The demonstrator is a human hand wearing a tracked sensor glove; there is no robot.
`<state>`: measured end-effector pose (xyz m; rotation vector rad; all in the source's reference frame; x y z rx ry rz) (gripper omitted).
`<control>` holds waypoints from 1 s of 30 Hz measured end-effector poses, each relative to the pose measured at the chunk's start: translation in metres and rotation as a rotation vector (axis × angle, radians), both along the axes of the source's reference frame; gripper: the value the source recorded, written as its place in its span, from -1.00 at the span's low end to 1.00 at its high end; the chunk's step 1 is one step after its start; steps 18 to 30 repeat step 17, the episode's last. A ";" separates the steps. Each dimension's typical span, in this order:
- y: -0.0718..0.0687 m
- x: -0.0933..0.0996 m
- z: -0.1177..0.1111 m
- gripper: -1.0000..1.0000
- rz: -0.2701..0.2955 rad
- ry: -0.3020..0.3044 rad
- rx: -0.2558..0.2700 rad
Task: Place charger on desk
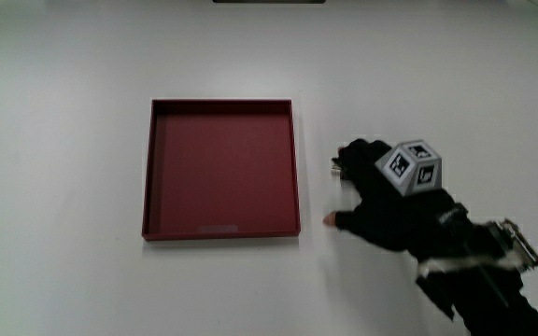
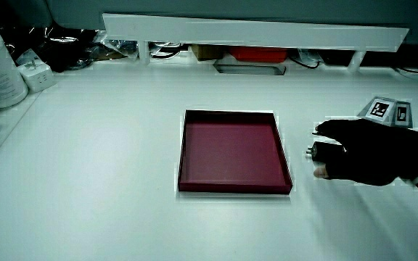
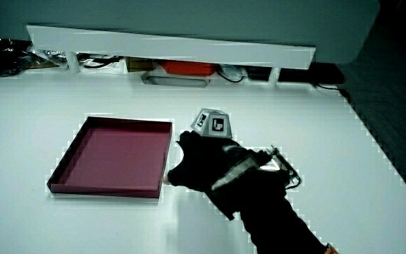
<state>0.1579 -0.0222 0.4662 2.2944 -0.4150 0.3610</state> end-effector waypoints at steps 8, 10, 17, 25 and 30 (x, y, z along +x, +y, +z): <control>0.037 -0.029 -0.040 -1.00 -0.136 -0.083 -0.113; 0.044 -0.032 -0.041 -1.00 -0.162 -0.095 -0.135; 0.058 -0.040 -0.053 -1.00 -0.208 -0.142 -0.222; 0.058 -0.040 -0.053 -1.00 -0.208 -0.142 -0.222; 0.058 -0.040 -0.053 -1.00 -0.208 -0.142 -0.222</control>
